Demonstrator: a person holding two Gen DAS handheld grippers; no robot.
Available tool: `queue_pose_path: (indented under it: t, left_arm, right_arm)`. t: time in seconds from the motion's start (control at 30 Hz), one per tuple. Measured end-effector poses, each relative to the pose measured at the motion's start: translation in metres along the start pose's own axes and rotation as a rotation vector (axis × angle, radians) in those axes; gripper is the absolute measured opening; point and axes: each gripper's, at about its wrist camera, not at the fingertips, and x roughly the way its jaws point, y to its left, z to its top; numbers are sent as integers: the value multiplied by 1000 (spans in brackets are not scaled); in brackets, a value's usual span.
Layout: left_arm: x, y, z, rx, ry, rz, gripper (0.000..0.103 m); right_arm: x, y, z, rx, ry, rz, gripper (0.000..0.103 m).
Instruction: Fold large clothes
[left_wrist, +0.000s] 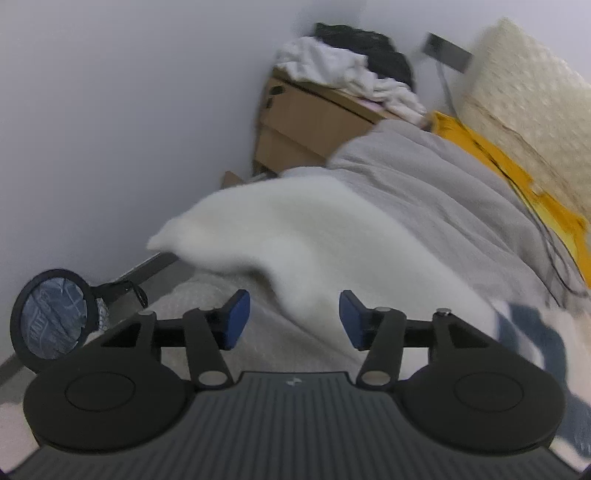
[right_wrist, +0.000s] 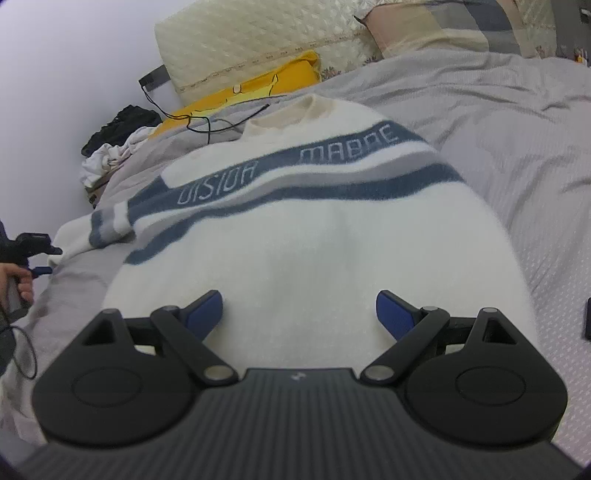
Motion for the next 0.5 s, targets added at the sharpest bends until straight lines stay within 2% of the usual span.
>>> queue_pose_path:
  t: [0.17,0.3,0.4,0.5]
  left_arm:
    - [-51,-27,-20,96,30,-74,60]
    - [-98,-63,-47,203,81,-152,60]
    - [-130,-92,-74,238,148,-239,60]
    - [-163,-119,-111,207,272,-319,61]
  right_arm:
    - [-13,3,1,-17,-28,6,91]
    - [-30,3,1,-28,-65,12,91]
    - [-41,3,-1,-38,-79,5,92]
    - [-48,2,-6,-46,-83,-10,92]
